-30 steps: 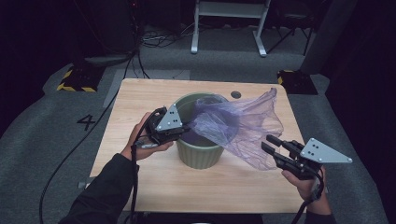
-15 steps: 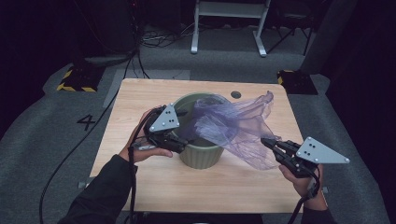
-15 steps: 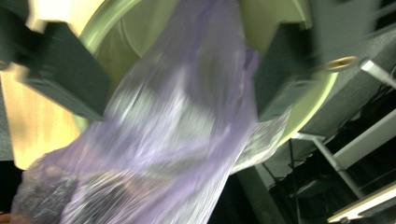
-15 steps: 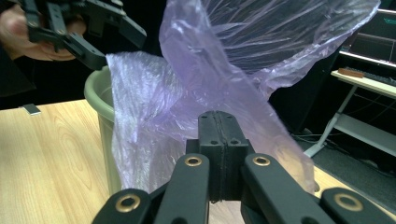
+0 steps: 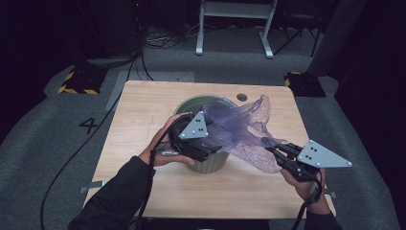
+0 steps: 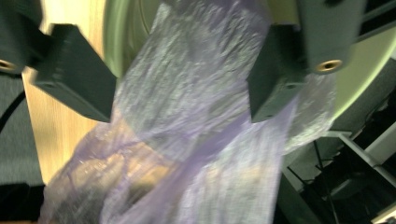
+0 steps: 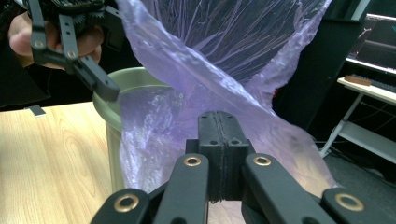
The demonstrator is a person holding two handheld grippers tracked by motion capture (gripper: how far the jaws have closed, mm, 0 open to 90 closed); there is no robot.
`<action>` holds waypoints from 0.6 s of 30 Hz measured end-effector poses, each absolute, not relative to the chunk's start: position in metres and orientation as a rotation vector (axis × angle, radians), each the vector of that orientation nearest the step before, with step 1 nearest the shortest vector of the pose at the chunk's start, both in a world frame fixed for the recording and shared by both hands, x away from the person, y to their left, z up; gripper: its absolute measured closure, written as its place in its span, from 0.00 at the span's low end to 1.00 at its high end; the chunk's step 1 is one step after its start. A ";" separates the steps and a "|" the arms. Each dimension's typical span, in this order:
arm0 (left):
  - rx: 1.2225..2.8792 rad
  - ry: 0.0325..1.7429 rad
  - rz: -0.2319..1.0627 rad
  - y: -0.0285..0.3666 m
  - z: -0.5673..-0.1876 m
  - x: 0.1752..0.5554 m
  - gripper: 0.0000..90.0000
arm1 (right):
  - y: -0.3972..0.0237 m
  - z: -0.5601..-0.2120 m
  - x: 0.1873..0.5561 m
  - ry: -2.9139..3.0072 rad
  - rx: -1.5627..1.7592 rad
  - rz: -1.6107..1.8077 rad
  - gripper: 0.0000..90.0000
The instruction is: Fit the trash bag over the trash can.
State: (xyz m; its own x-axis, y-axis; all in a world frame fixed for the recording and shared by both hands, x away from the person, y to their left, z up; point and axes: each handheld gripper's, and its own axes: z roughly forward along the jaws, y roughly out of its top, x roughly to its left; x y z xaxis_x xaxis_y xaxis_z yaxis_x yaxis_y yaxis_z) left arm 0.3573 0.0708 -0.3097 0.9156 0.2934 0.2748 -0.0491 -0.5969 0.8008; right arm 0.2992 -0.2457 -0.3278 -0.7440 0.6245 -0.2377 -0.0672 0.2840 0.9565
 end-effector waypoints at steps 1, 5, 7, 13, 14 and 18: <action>2.170 0.173 0.493 0.069 -0.310 0.357 0.42 | -0.245 -0.327 0.298 1.962 0.495 1.506 0.96; 2.212 0.151 0.499 0.068 -0.313 0.357 0.79 | -0.246 -0.326 0.294 1.948 0.494 1.526 0.84; 2.212 0.148 0.502 0.072 -0.315 0.359 0.88 | -0.247 -0.325 0.290 1.931 0.496 1.524 0.73; 2.208 0.167 0.489 0.083 -0.318 0.364 1.00 | -0.253 -0.317 0.272 1.898 0.470 1.524 0.48; 2.207 0.169 0.494 0.084 -0.319 0.365 1.00 | -0.253 -0.317 0.272 1.898 0.470 1.524 0.48; 2.202 0.189 0.484 0.090 -0.322 0.369 1.00 | -0.259 -0.311 0.261 1.839 0.476 1.488 0.37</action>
